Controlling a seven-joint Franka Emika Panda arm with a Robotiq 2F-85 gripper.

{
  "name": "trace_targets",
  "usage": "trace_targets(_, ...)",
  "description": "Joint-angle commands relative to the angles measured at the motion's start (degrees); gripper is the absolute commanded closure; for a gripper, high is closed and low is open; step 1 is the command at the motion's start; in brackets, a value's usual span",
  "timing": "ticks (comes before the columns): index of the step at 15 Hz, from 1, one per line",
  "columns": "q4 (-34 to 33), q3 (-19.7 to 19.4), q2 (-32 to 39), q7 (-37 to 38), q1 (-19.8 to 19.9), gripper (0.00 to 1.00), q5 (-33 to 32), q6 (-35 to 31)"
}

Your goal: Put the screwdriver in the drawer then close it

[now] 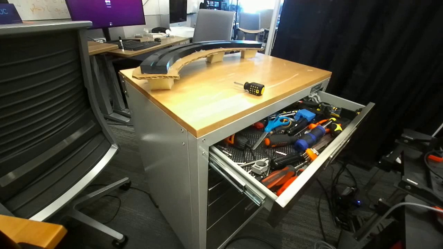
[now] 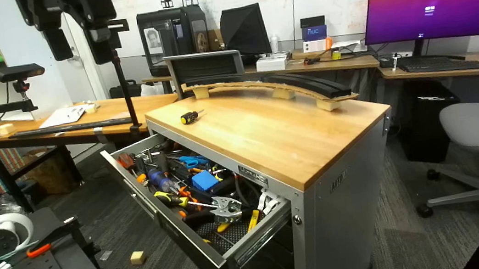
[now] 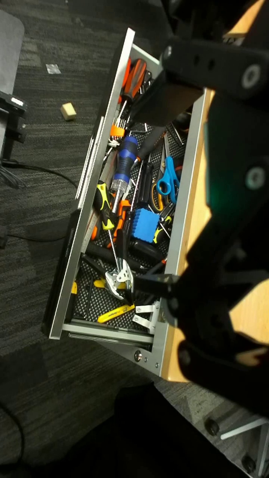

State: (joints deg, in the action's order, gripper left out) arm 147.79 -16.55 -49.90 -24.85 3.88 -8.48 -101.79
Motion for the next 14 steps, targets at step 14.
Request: trace_targets(14,11.11,8.73,9.7,4.91,-11.22,0.0,13.86,-27.45)
